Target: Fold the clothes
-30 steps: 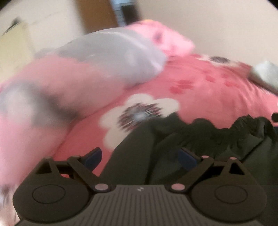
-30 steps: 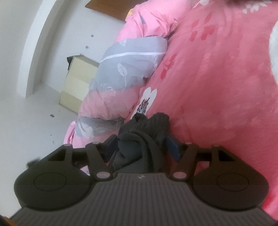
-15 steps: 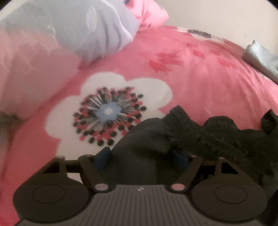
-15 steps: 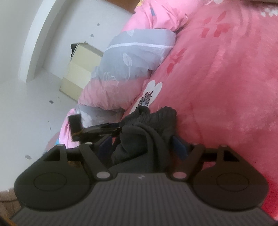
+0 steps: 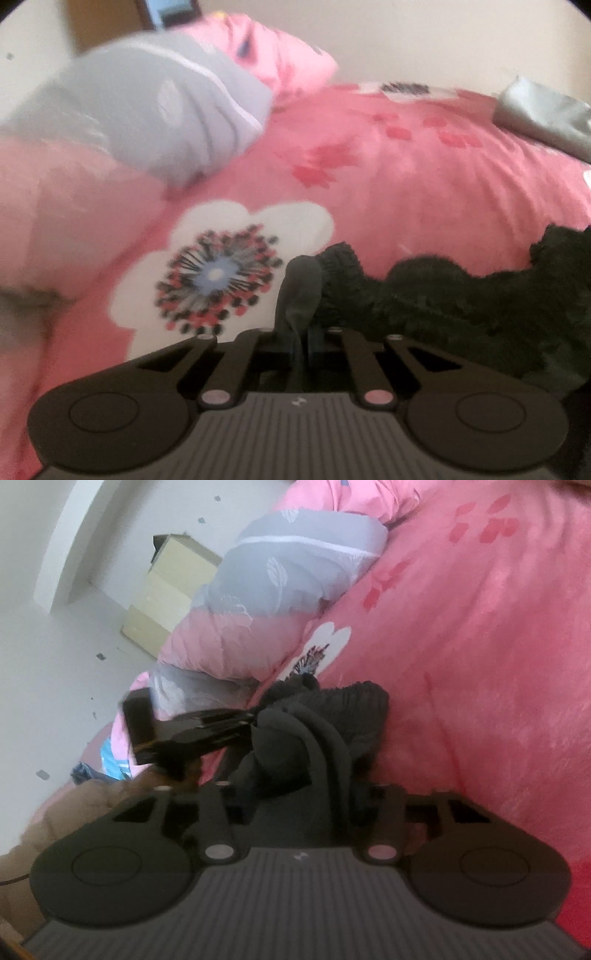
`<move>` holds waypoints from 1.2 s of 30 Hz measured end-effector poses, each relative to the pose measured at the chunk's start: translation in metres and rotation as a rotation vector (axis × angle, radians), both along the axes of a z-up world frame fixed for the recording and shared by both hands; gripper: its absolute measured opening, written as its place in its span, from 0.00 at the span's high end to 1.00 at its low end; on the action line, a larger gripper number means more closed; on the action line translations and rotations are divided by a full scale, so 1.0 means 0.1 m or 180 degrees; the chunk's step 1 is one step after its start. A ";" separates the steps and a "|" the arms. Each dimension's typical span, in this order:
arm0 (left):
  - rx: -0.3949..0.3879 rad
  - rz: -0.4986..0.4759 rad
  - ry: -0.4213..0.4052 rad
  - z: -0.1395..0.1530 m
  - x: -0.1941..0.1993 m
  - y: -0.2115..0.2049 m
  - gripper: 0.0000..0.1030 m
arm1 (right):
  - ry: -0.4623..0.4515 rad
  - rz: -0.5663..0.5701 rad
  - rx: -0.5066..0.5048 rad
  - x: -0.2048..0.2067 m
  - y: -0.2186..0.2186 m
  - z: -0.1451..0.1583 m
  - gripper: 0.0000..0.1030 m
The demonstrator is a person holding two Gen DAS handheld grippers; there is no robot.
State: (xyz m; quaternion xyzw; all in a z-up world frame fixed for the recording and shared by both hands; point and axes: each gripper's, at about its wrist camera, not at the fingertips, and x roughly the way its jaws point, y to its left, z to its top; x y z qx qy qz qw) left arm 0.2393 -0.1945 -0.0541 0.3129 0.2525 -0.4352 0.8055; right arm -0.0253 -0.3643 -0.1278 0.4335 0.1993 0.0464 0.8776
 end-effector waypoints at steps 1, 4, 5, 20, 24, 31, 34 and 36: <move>-0.0045 0.0071 -0.0050 0.09 -0.05 0.05 0.94 | 0.0036 0.0013 -0.0039 0.02 0.02 0.00 0.80; -0.0204 0.0282 -0.0083 0.40 -0.16 0.28 0.94 | 0.0099 0.0037 -0.0266 0.06 0.13 0.03 0.91; -0.0271 0.0348 -0.0107 0.51 -0.22 0.38 0.94 | 0.0107 0.0041 -0.0371 0.06 0.18 0.06 0.94; -0.1735 0.0688 -0.0920 2.41 -1.49 1.50 0.94 | -0.0873 -0.0515 -0.1805 -0.22 0.41 1.77 0.97; -0.2213 0.0577 -0.1022 2.79 -1.84 1.56 0.94 | -0.1250 -0.0820 -0.2298 -0.45 0.42 2.49 0.97; -0.3033 0.0135 -0.0914 3.18 -2.40 1.44 0.94 | -0.1649 -0.1474 -0.3138 -1.06 0.52 3.40 0.97; -0.3295 0.0004 -0.0856 3.28 -2.55 1.41 0.94 | -0.1782 -0.1722 -0.3417 -1.30 0.54 3.73 0.97; -0.3440 -0.0042 -0.0818 3.31 -2.63 1.39 0.94 | -0.1866 -0.1865 -0.3577 -1.43 0.56 3.94 0.97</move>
